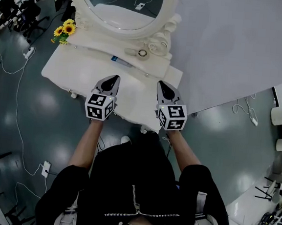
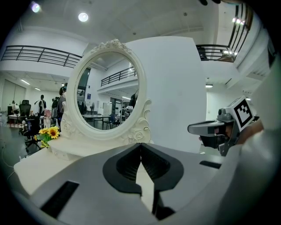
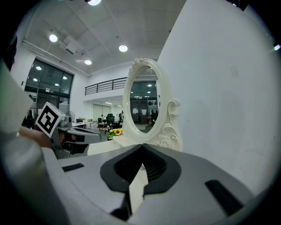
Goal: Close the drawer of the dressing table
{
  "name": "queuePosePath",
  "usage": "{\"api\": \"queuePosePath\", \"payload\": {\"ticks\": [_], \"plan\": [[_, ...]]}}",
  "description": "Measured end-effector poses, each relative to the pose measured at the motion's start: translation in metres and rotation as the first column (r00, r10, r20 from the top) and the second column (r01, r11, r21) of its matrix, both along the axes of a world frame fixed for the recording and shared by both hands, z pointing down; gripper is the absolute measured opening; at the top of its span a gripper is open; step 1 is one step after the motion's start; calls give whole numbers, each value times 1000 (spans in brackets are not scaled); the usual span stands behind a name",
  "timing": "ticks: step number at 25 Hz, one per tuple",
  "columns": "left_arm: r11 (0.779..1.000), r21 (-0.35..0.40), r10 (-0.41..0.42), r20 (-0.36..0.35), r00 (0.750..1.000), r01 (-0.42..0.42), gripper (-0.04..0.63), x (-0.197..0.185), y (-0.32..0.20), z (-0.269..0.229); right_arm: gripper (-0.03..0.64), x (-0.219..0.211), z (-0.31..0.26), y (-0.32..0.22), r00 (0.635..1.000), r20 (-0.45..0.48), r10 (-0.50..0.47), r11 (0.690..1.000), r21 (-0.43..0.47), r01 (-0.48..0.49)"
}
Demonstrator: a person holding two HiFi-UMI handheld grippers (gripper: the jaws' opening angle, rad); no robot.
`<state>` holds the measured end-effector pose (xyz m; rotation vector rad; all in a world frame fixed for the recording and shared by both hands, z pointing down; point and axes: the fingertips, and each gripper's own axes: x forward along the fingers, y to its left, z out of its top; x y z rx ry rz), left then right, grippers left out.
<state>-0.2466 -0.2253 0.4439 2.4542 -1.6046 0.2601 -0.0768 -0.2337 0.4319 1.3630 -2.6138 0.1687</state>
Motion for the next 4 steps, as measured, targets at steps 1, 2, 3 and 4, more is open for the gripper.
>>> {"api": "queuePosePath", "payload": {"ticks": [1,2,3,4], "plan": [[1000,1,0,0,1000,0,21,0,0,-1,2,-1,0,0,1000,0,-1,1000,0,1],[1000,3,0,-1,1000,0,21,-1,-1,-2,2,-2,-1,-1,1000,0,-1,1000,1,1],[1000,5,0,-1,1000,0,21,-1,-1,-2,2,-3,-2,-1,1000,0,-2,1000,2,2],[1000,7,0,-1,1000,0,21,-2,-2,-3,2,-4,-2,-1,1000,0,-3,1000,3,3]]}}
